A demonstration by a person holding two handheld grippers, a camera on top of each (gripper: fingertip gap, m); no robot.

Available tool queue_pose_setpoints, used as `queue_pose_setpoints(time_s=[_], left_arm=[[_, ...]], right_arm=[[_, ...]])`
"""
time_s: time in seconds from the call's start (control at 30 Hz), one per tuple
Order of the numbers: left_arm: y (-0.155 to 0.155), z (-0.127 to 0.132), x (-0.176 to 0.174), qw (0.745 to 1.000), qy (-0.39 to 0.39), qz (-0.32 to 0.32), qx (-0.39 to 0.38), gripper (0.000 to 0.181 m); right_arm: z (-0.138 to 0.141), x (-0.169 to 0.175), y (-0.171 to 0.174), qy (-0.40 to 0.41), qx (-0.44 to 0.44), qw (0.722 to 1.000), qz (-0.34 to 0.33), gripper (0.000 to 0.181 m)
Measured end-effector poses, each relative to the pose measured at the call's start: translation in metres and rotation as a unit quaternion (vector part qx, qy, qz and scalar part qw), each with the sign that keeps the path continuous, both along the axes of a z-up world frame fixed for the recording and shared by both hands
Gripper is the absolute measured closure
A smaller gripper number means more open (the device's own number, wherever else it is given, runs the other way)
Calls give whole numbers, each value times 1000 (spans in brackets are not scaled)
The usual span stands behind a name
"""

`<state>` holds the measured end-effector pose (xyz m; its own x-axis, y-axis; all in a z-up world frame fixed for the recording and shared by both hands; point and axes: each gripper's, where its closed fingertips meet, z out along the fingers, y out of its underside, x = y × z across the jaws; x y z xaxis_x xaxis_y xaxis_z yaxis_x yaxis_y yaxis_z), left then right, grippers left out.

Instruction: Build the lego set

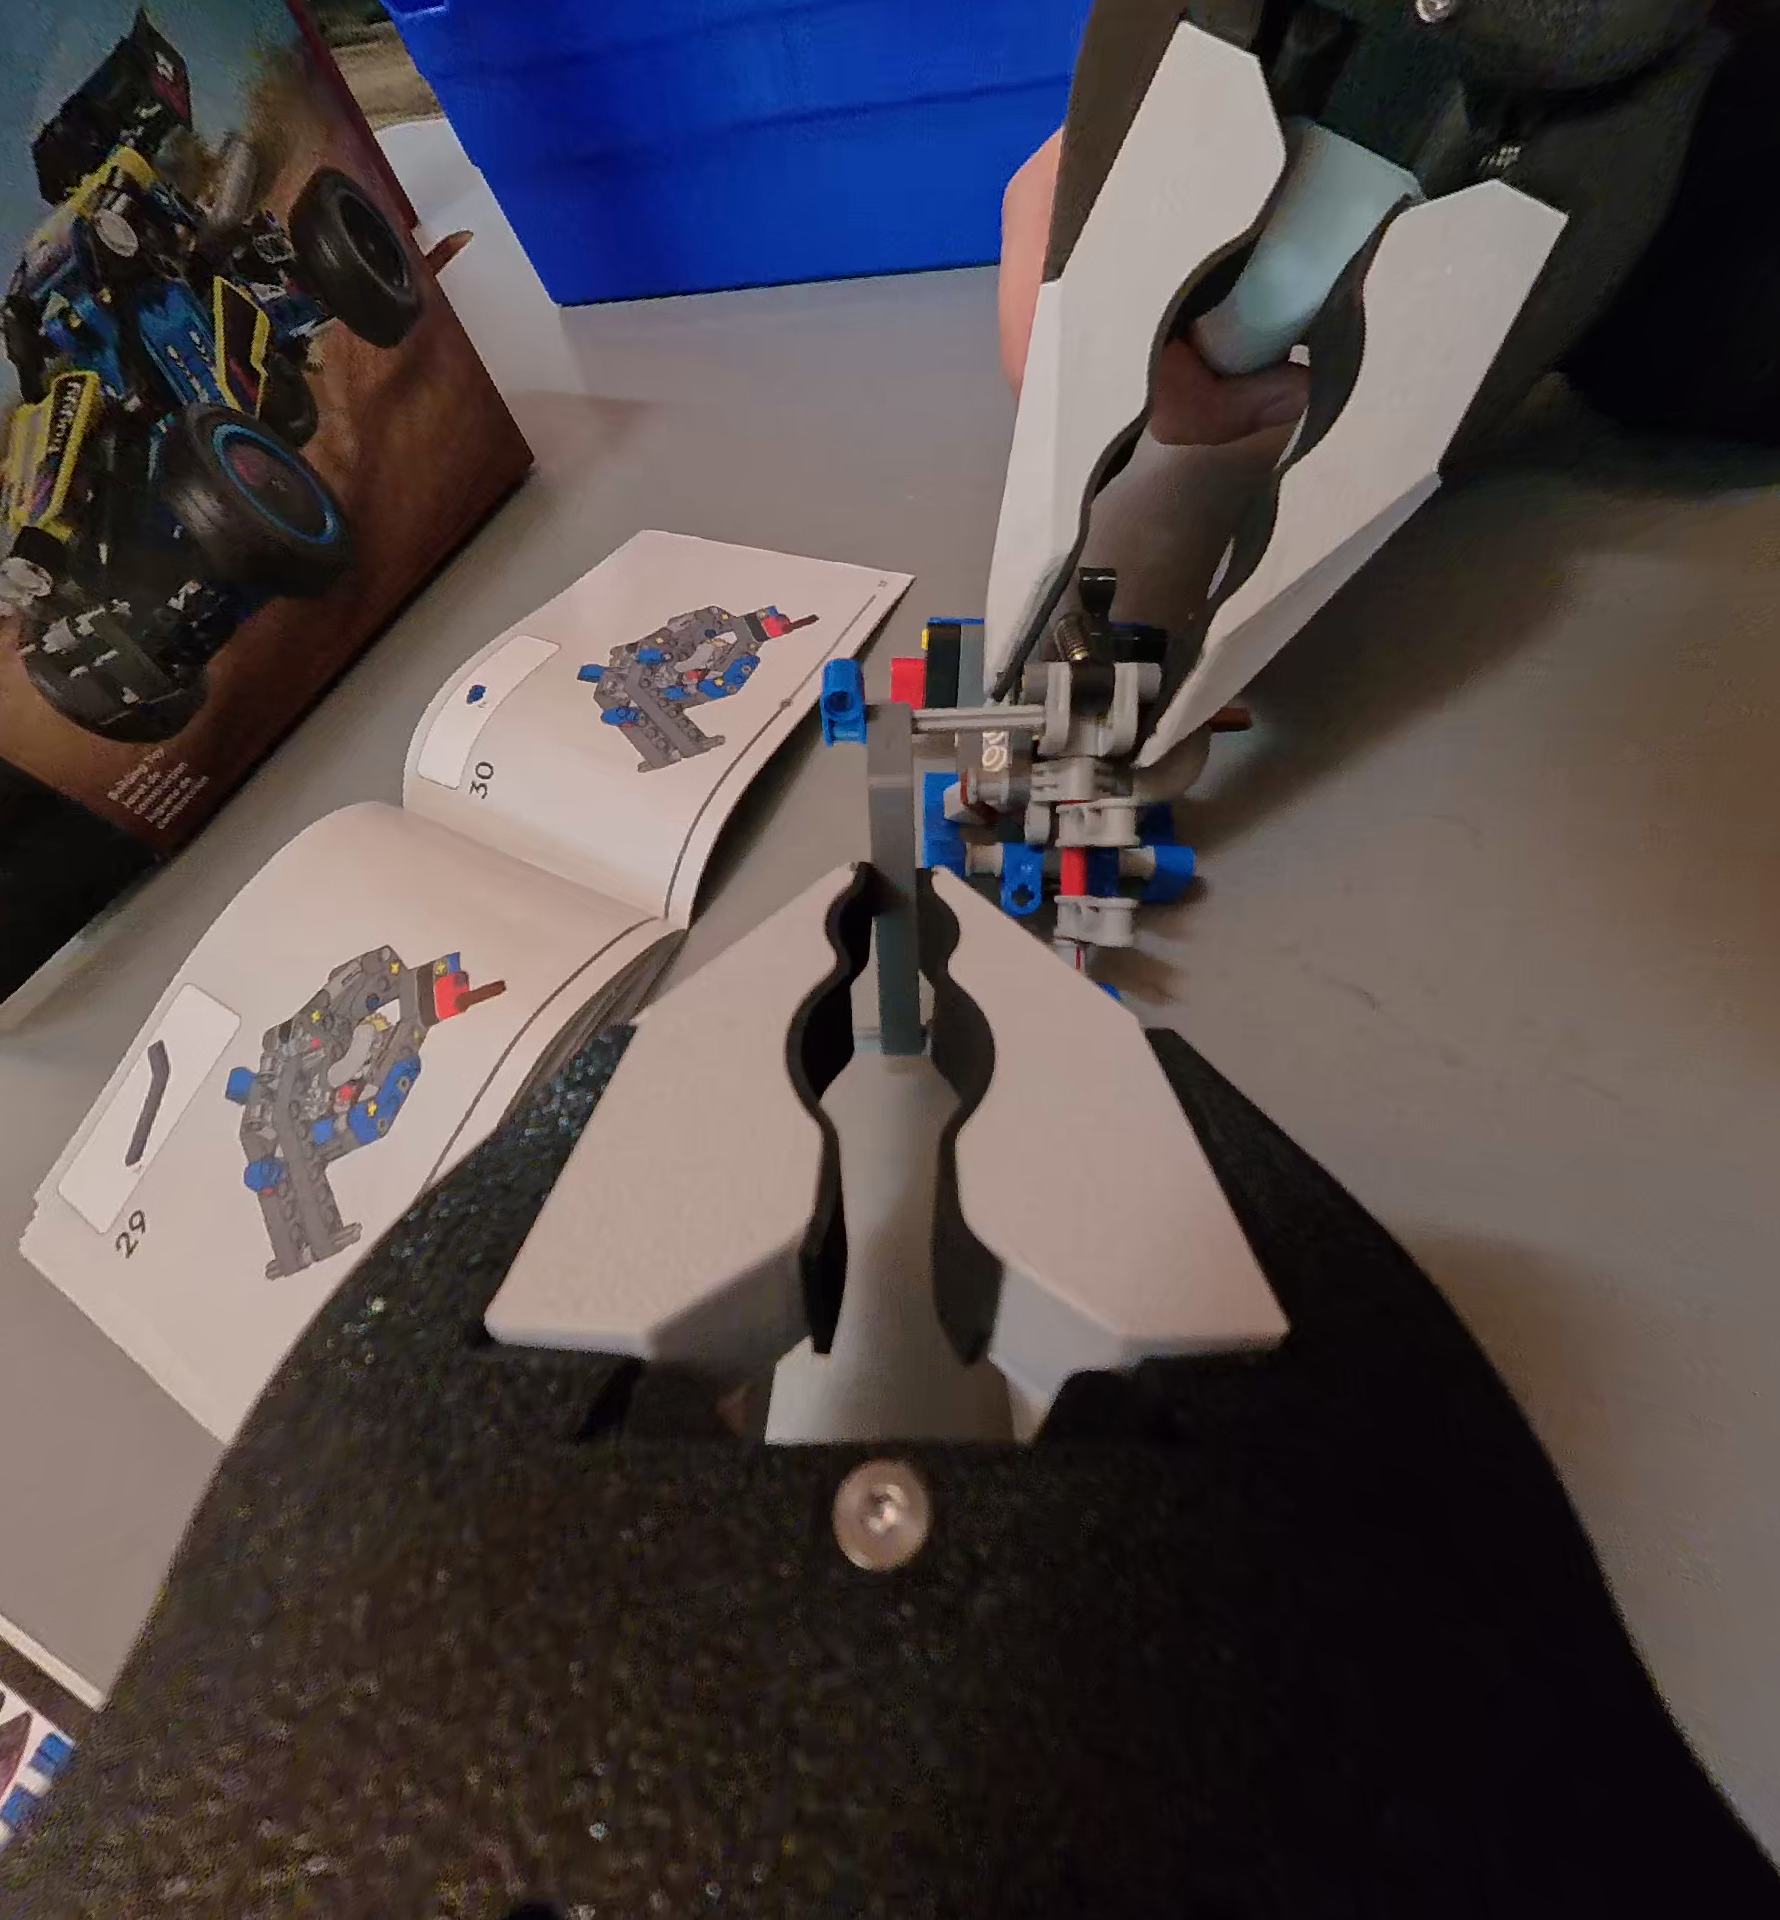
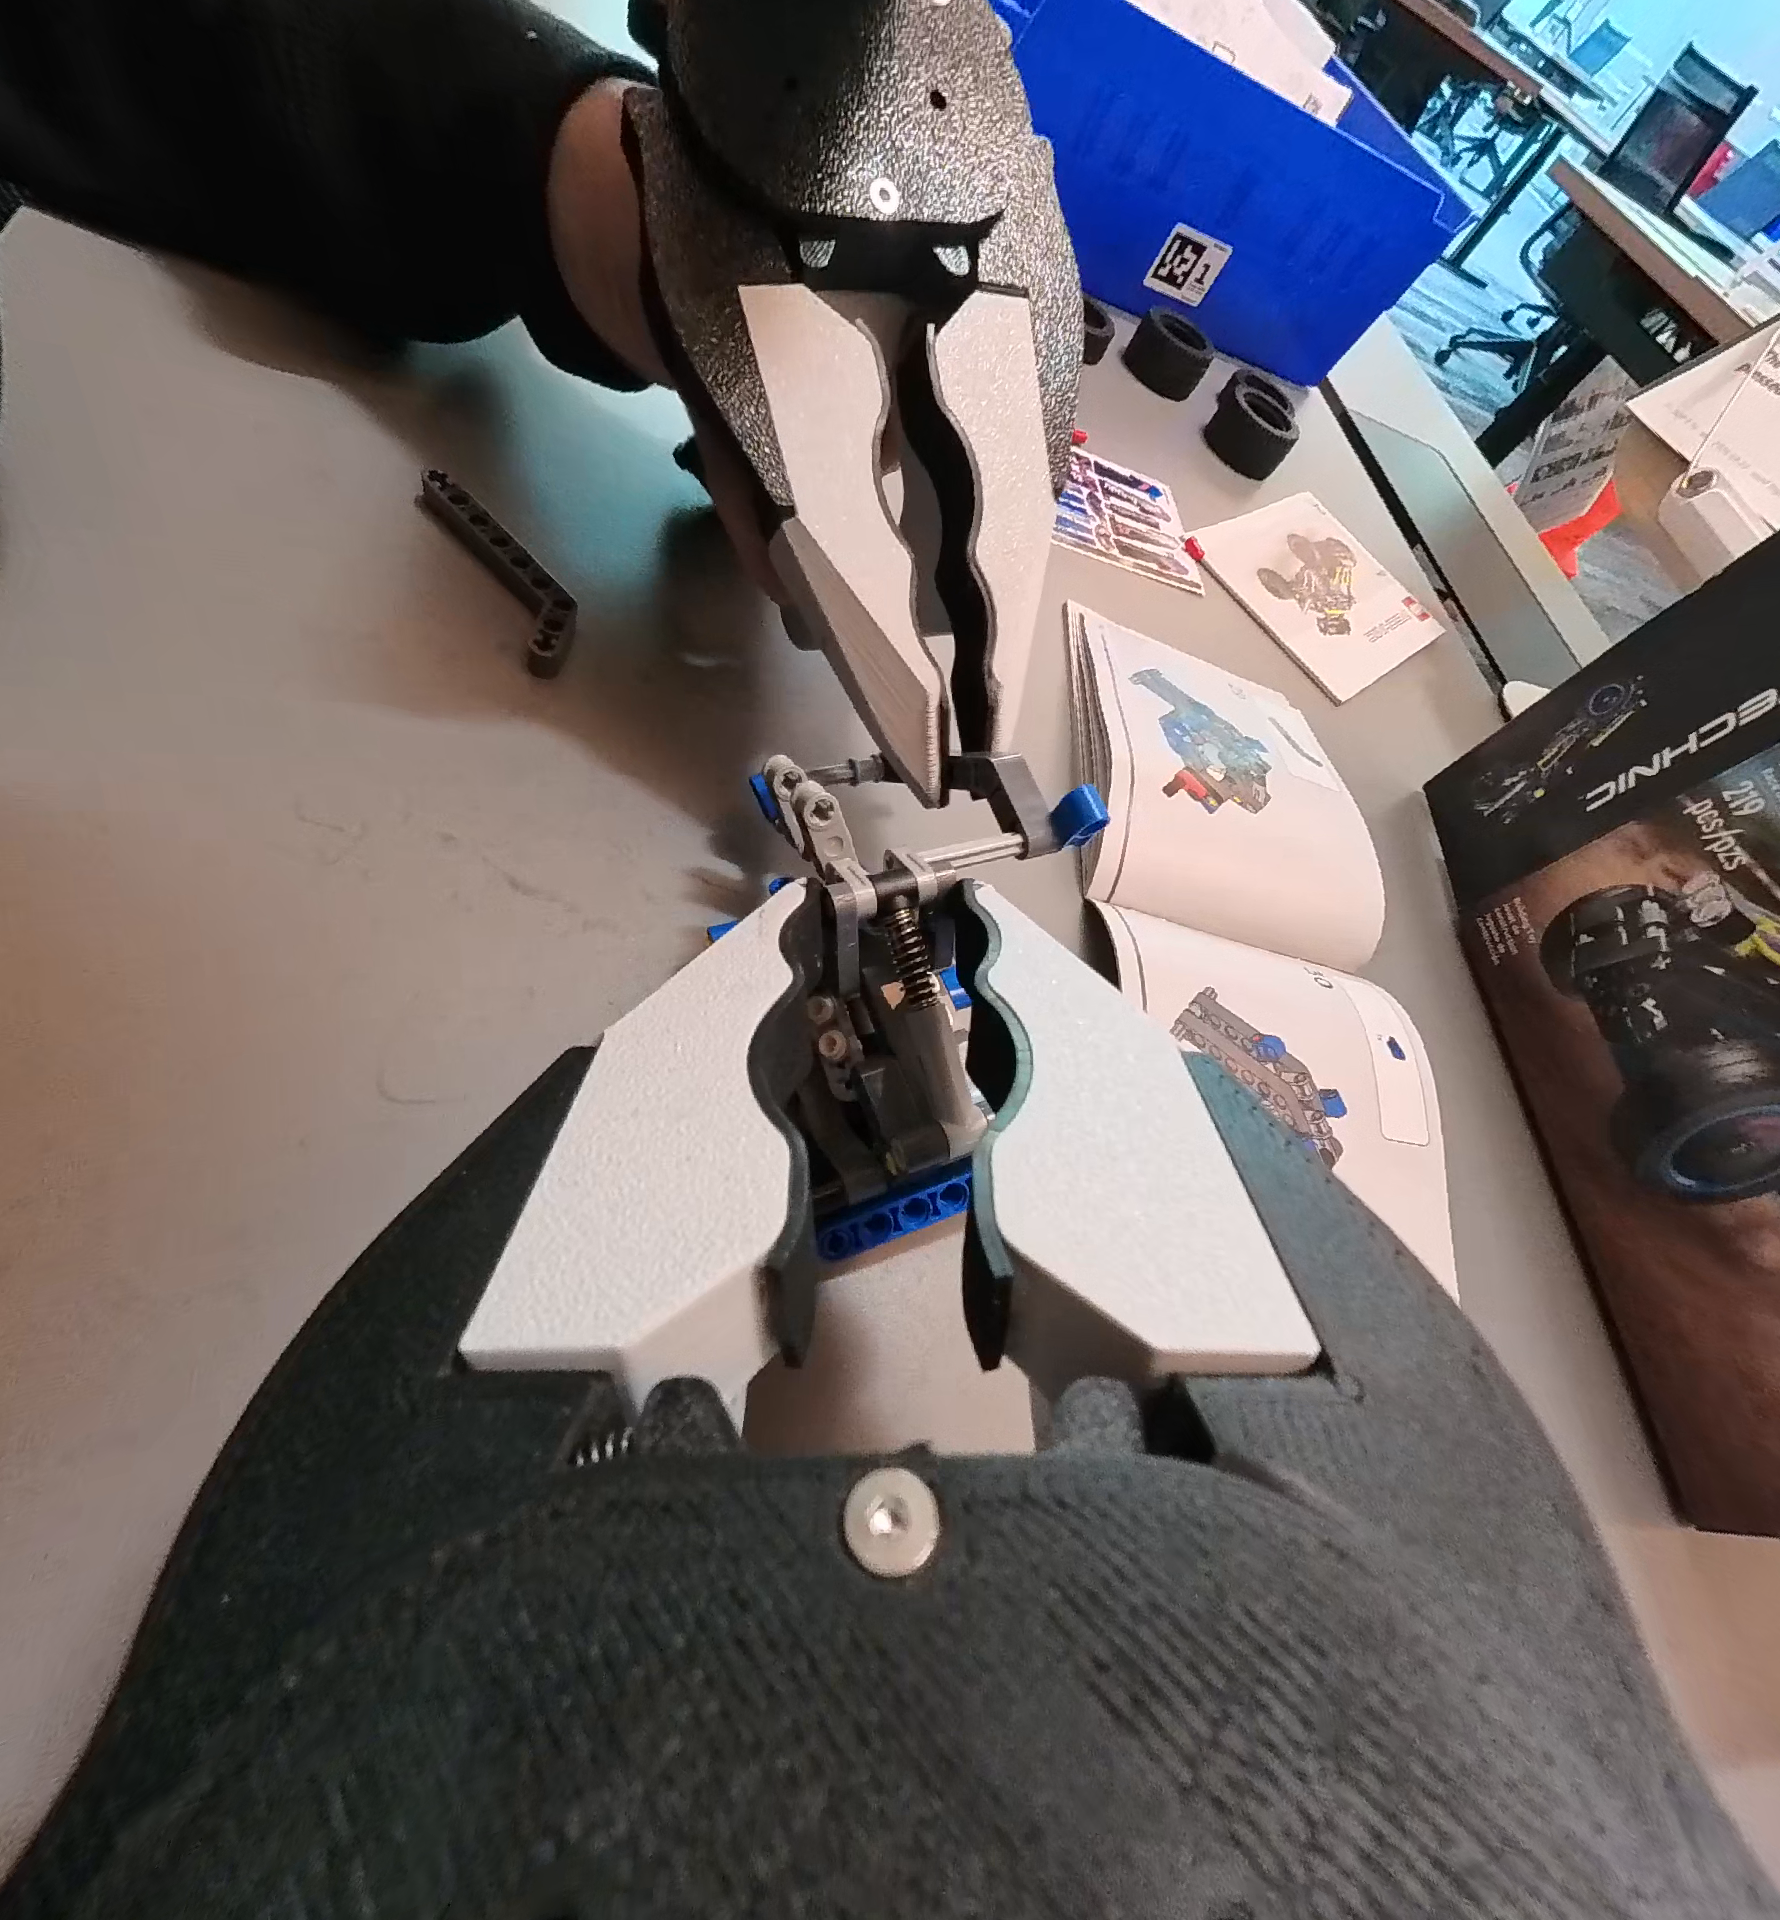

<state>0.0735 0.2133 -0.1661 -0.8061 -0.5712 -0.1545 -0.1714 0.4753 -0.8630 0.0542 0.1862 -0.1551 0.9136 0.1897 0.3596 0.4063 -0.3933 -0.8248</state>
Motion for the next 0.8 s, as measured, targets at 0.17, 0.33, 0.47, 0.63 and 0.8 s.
queue_pose_setpoints(time_s=[0.17, 0.33, 0.47, 0.63, 0.8], left_arm=[[0, 1, 0, 1000, -12, 7, 2, 177], [0, 0, -1, 1000, -20, 10, 13, 176], [1, 0, -1, 1000, -24, 9, 16, 176], [1, 2, 0, 999, -41, 13, 25, 177], [1, 1, -1, 998, -41, 11, 38, 177]], right_arm=[[0, 1, 0, 1, 2, 1000, -3, 158], [0, 0, 1, 2, 3, 1000, 0, 158], [0, -1, 1, 1, 4, 1000, 0, 158], [0, 0, 1, 2, 5, 1000, -2, 158], [0, -1, 1, 2, 5, 1000, 1, 158]])
